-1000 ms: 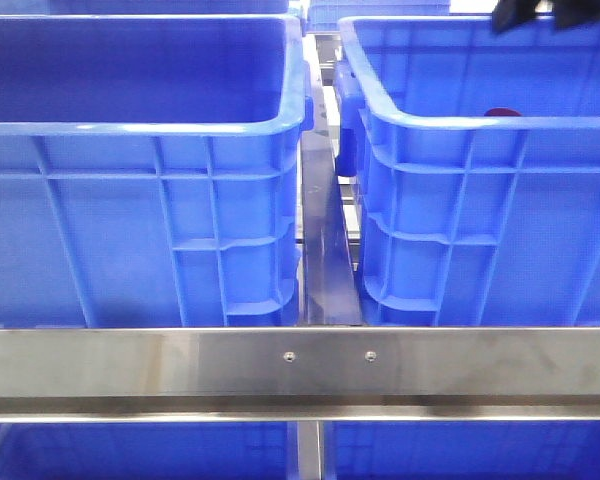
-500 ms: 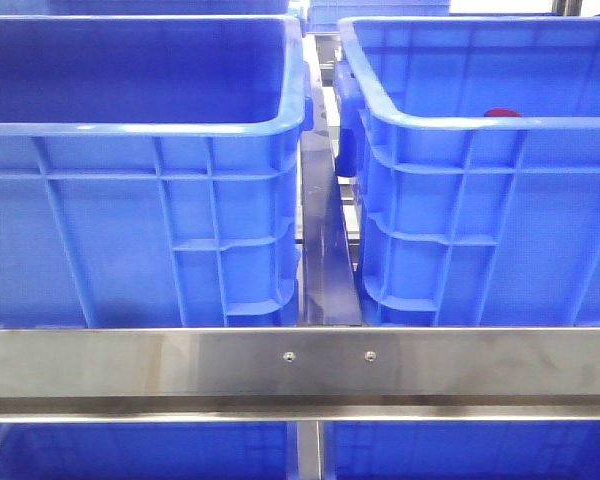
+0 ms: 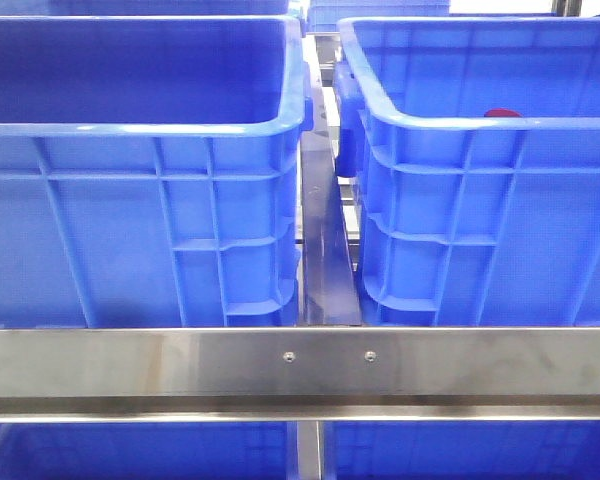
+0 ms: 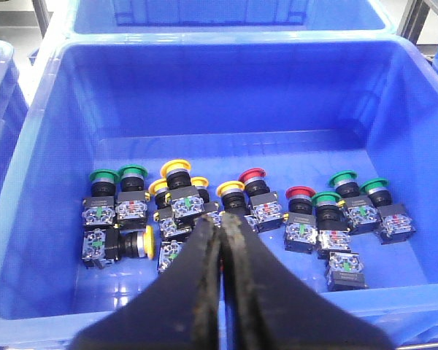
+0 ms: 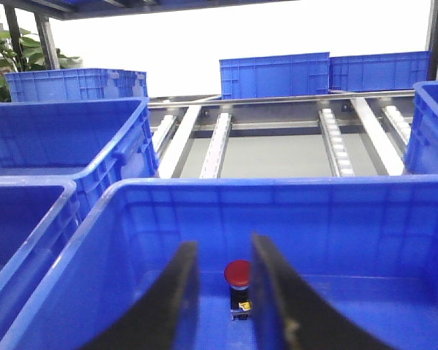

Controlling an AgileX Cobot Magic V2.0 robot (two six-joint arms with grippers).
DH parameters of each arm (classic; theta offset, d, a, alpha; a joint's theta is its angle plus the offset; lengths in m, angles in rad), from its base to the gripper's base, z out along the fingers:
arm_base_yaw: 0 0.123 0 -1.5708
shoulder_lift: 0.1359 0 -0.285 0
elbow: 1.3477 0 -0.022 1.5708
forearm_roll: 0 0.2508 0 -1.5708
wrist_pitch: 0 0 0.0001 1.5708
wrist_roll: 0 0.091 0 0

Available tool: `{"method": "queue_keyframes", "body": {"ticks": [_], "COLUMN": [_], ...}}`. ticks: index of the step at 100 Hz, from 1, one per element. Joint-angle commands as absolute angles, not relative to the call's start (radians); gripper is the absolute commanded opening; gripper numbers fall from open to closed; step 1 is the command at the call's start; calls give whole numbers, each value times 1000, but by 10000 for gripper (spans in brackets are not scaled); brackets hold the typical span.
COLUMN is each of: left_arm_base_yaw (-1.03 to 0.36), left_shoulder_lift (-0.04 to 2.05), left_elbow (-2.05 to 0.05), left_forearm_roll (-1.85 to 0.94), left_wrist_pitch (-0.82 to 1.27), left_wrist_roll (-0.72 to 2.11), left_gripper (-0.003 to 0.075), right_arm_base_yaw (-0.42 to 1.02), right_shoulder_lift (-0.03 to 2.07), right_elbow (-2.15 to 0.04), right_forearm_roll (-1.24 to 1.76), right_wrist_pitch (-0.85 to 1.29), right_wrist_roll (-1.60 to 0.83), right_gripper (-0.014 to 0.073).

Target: Pick red and yellow buttons and place in box

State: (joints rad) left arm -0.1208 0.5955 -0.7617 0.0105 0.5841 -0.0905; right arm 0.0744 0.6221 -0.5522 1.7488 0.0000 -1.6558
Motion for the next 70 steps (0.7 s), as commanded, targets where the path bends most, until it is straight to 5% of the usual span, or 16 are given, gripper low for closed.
{"method": "queue_keyframes", "body": {"ticks": [1,10,45,54,70], "left_arm_base_yaw": [-120,-120,-120,-120,-120], "left_shoulder_lift": [595,595,595,595,595], "left_elbow": [-789,-789,-789,-789,-789], "left_forearm_roll": [8,8,8,8,8], "left_wrist_pitch": [505,505,505,505,505], "left_wrist_roll": [-94,-94,-94,-94,-94], "left_gripper": [-19,-19,-5,78,340], "right_arm_base_yaw": [72,72,72,72,72], "right_shoulder_lift": [616,616,617,617,617], "right_elbow": [-578,-578,-578,-578,-578], "right_forearm_roll": [1757,1757,1758,1758,1758], "right_wrist_pitch": [11,11,32,32,32], "right_wrist_roll": [-1666,-1666,-1666,-1666,-1666], "right_gripper": [5,-118,-116,-116,-116]}}
